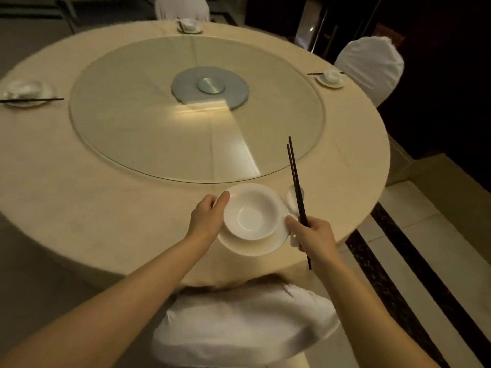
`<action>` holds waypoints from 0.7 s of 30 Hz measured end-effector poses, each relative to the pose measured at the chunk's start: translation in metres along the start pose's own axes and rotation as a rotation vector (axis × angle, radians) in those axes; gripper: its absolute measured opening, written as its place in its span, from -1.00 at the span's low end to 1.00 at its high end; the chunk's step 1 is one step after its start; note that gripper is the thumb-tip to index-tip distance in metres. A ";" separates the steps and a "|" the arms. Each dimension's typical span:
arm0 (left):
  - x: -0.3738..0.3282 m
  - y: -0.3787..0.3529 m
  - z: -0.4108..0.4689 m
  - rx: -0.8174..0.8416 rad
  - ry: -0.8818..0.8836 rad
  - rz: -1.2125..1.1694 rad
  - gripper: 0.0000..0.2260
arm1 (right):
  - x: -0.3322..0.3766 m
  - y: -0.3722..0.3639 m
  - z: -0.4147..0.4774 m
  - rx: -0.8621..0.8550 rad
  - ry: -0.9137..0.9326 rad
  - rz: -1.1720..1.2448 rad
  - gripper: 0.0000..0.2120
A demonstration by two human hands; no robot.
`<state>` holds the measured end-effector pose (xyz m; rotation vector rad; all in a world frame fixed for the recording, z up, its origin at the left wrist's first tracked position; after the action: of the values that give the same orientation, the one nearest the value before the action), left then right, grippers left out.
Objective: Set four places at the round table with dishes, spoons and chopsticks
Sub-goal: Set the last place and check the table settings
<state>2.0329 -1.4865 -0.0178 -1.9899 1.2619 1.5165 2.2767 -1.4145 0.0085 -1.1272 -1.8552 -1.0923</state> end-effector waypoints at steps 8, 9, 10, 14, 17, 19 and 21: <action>0.049 -0.030 0.045 -0.103 0.070 0.153 -0.59 | -0.045 -0.022 0.088 0.111 -0.018 -0.120 -0.70; 0.056 -0.032 0.051 -0.114 0.081 0.174 -0.58 | -0.051 -0.025 0.096 0.117 -0.020 -0.127 -0.70; 0.061 -0.034 0.056 -0.127 0.086 0.194 -0.58 | -0.057 -0.028 0.104 0.119 -0.018 -0.135 -0.69; 0.076 -0.038 0.069 -0.193 0.099 0.230 -0.54 | -0.069 -0.040 0.128 0.136 0.018 -0.195 -0.73; 0.081 -0.037 0.076 -0.232 0.099 0.274 -0.54 | -0.072 -0.048 0.143 0.163 0.042 -0.228 -0.72; 0.082 -0.036 0.080 -0.251 0.094 0.308 -0.53 | -0.072 -0.051 0.151 0.184 0.059 -0.247 -0.71; 0.082 -0.036 0.081 -0.263 0.082 0.329 -0.53 | -0.071 -0.054 0.157 0.198 0.073 -0.272 -0.70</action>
<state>2.0161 -1.4451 -0.1302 -2.1004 1.5553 1.8533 2.2339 -1.3104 -0.1325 -0.7282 -2.0481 -1.0531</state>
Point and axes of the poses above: each hand's wrist, its own z-axis towards the middle knuckle, its own y-axis out of the back of the hand, x = y × z, the point moved 6 cm from there along z, towards the middle knuckle
